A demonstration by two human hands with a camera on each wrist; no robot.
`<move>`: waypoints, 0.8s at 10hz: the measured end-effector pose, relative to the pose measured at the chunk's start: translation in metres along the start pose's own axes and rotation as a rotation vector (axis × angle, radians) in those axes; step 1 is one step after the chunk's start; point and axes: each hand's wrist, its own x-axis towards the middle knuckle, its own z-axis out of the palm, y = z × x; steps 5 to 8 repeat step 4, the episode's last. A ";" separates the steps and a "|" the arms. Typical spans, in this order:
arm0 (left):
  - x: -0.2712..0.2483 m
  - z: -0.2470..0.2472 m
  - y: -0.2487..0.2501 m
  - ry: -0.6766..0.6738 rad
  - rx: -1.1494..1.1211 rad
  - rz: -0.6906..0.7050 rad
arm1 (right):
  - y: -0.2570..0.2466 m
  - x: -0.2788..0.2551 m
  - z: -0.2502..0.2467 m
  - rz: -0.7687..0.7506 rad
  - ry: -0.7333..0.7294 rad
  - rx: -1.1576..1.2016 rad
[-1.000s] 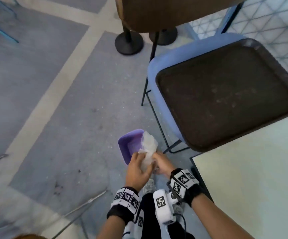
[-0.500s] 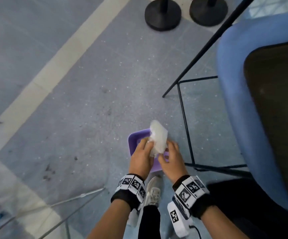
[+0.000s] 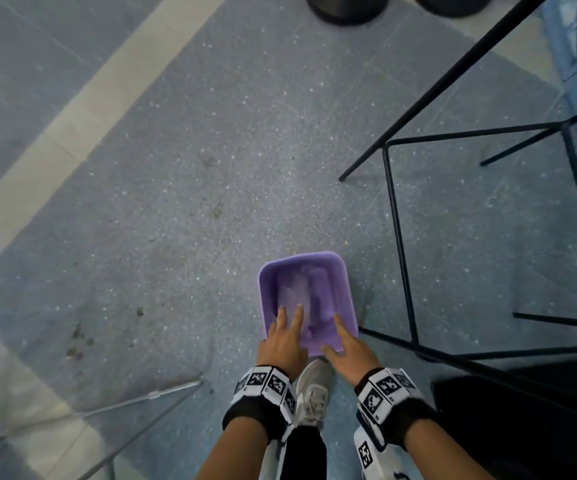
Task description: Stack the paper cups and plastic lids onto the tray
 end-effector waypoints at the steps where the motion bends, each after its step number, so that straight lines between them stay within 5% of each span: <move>1: -0.003 -0.002 0.002 -0.027 -0.013 0.017 | 0.000 -0.005 0.005 0.028 -0.025 -0.001; 4: -0.077 -0.054 0.052 -0.031 0.119 0.126 | -0.033 -0.082 -0.022 0.032 0.008 0.059; 8: -0.077 -0.054 0.052 -0.031 0.119 0.126 | -0.033 -0.082 -0.022 0.032 0.008 0.059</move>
